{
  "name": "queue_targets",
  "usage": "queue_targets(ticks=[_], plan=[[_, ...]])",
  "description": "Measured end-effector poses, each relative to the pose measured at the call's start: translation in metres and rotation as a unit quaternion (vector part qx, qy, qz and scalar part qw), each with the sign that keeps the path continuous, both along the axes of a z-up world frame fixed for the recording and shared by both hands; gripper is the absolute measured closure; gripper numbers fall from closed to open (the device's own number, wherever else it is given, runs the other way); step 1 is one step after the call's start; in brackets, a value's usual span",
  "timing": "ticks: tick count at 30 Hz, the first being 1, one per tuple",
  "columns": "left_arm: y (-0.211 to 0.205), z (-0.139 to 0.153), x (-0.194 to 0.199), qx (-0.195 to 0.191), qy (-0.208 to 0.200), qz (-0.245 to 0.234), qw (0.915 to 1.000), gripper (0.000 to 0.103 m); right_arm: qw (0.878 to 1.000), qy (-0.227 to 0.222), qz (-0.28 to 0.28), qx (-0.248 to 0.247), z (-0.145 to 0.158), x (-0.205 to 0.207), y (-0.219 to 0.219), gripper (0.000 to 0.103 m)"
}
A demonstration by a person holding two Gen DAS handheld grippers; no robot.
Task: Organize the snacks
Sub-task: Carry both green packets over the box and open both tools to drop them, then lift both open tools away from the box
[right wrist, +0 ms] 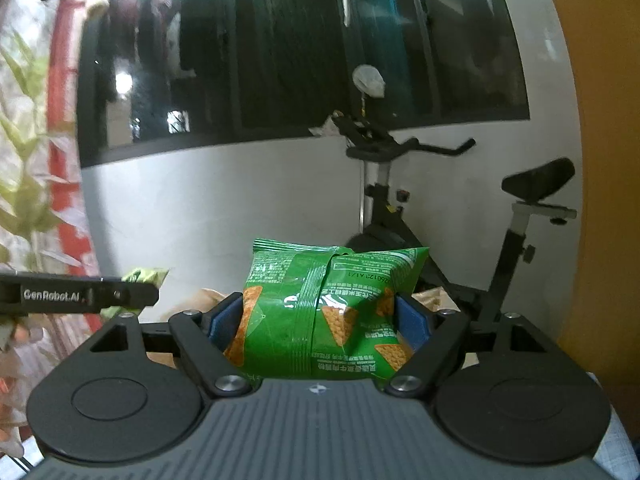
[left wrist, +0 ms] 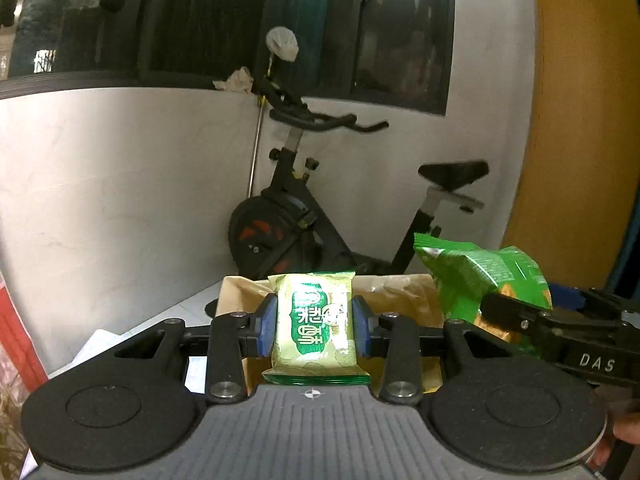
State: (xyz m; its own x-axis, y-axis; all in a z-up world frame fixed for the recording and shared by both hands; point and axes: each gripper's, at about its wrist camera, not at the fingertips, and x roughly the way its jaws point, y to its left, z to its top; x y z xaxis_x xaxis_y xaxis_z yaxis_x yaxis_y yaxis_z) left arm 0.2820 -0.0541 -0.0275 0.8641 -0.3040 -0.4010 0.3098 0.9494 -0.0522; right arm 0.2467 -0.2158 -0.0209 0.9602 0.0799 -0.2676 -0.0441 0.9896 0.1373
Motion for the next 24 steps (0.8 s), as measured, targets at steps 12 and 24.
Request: queue_targets(ticks=[12,24], plan=[[0.004,-0.033,0.029,0.012,0.033,-0.003,0.9994,0.035,0.999,0.040,-0.011,0.020,-0.024,0.016,-0.020,0.011],[0.028,0.003,-0.035,0.045,0.004,0.018,0.9988,0.034,0.998,0.012,0.017,0.056,0.000,-0.039,-0.027,0.008]])
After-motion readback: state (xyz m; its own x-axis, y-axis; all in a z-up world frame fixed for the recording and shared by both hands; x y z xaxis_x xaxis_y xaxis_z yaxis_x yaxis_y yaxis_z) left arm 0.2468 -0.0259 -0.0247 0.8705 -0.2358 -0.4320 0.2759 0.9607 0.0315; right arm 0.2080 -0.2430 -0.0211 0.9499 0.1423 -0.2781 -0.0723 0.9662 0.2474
